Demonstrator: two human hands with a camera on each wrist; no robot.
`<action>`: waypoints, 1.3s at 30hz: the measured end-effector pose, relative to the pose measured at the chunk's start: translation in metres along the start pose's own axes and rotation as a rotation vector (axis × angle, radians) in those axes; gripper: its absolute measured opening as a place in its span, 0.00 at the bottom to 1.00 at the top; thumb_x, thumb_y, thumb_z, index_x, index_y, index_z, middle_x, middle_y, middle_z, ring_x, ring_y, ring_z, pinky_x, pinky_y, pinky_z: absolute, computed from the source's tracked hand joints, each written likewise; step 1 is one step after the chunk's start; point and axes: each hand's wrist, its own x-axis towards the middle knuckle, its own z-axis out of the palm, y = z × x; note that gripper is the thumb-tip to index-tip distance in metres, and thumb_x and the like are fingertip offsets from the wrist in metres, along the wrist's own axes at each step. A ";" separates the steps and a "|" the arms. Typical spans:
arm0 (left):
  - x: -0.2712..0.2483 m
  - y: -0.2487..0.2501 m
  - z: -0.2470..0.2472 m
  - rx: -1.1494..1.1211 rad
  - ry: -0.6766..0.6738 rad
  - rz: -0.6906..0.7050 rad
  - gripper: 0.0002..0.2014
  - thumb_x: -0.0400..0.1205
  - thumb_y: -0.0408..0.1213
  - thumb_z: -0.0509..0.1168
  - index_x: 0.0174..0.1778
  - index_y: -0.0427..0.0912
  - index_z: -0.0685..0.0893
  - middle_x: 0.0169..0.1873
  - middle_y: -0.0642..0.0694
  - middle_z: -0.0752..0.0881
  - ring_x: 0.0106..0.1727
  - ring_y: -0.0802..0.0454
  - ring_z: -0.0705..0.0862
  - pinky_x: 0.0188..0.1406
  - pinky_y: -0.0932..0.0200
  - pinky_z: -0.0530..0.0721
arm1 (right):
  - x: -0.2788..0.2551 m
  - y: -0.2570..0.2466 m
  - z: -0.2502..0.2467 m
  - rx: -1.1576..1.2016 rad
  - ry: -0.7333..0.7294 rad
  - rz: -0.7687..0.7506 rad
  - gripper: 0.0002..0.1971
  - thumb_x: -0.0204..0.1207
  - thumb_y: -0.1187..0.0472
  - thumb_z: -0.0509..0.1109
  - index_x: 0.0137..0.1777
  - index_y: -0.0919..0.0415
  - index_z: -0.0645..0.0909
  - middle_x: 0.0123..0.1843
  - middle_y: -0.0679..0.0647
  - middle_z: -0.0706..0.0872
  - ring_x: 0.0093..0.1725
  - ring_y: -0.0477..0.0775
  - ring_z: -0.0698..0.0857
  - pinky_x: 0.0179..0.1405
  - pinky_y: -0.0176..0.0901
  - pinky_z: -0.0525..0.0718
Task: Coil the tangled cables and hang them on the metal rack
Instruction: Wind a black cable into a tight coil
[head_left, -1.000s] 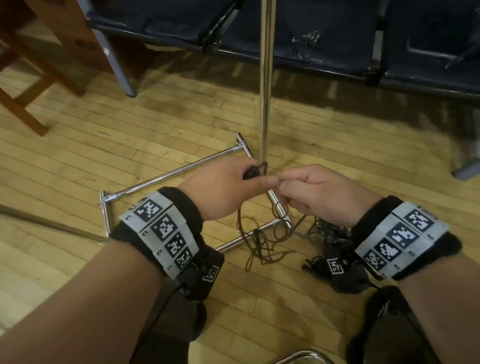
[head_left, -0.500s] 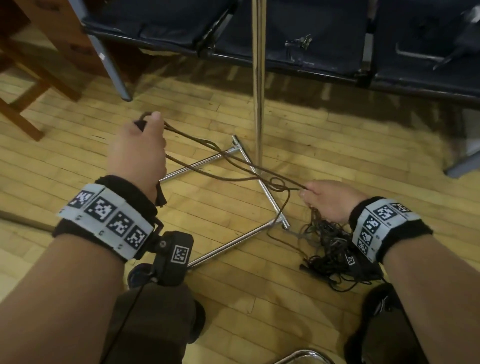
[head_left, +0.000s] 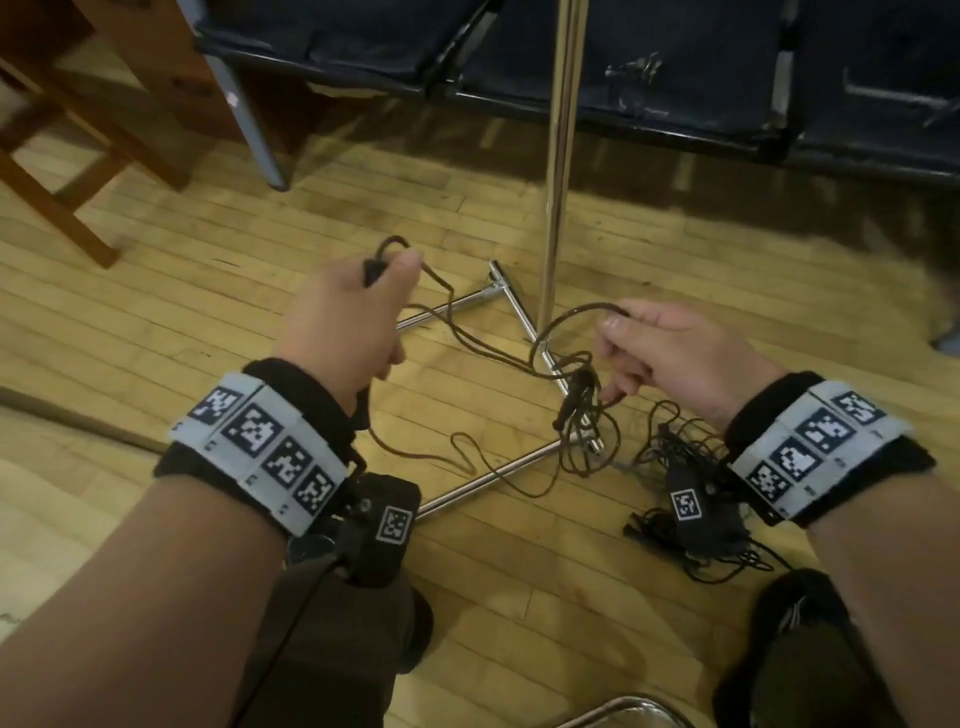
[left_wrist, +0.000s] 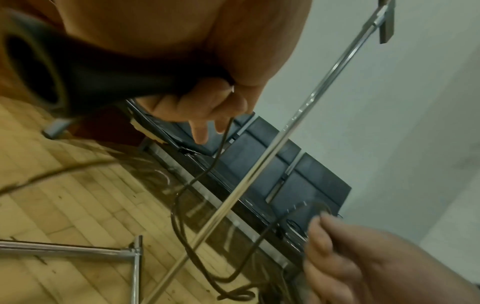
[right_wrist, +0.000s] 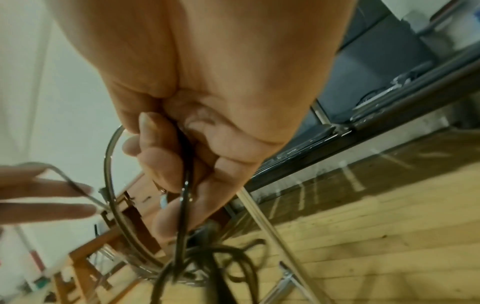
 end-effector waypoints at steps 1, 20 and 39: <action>-0.002 0.002 0.006 0.007 -0.042 0.012 0.19 0.86 0.68 0.63 0.52 0.59 0.89 0.22 0.54 0.83 0.25 0.57 0.81 0.30 0.55 0.82 | -0.002 -0.005 0.004 0.059 -0.001 -0.025 0.17 0.93 0.57 0.56 0.48 0.65 0.80 0.33 0.56 0.74 0.35 0.57 0.79 0.46 0.44 0.92; -0.011 0.024 0.040 -0.210 -0.169 0.224 0.13 0.87 0.57 0.70 0.36 0.64 0.88 0.21 0.61 0.78 0.20 0.62 0.71 0.18 0.67 0.71 | -0.009 0.007 -0.007 -0.184 -0.081 -0.004 0.16 0.92 0.53 0.57 0.49 0.60 0.82 0.31 0.53 0.80 0.34 0.56 0.81 0.37 0.34 0.85; -0.008 0.022 0.063 0.167 -0.168 0.281 0.16 0.90 0.55 0.66 0.75 0.69 0.82 0.42 0.75 0.85 0.31 0.79 0.82 0.26 0.77 0.74 | -0.021 0.011 -0.024 -0.529 -0.020 0.129 0.13 0.89 0.50 0.60 0.49 0.48 0.85 0.33 0.47 0.87 0.43 0.50 0.90 0.41 0.47 0.85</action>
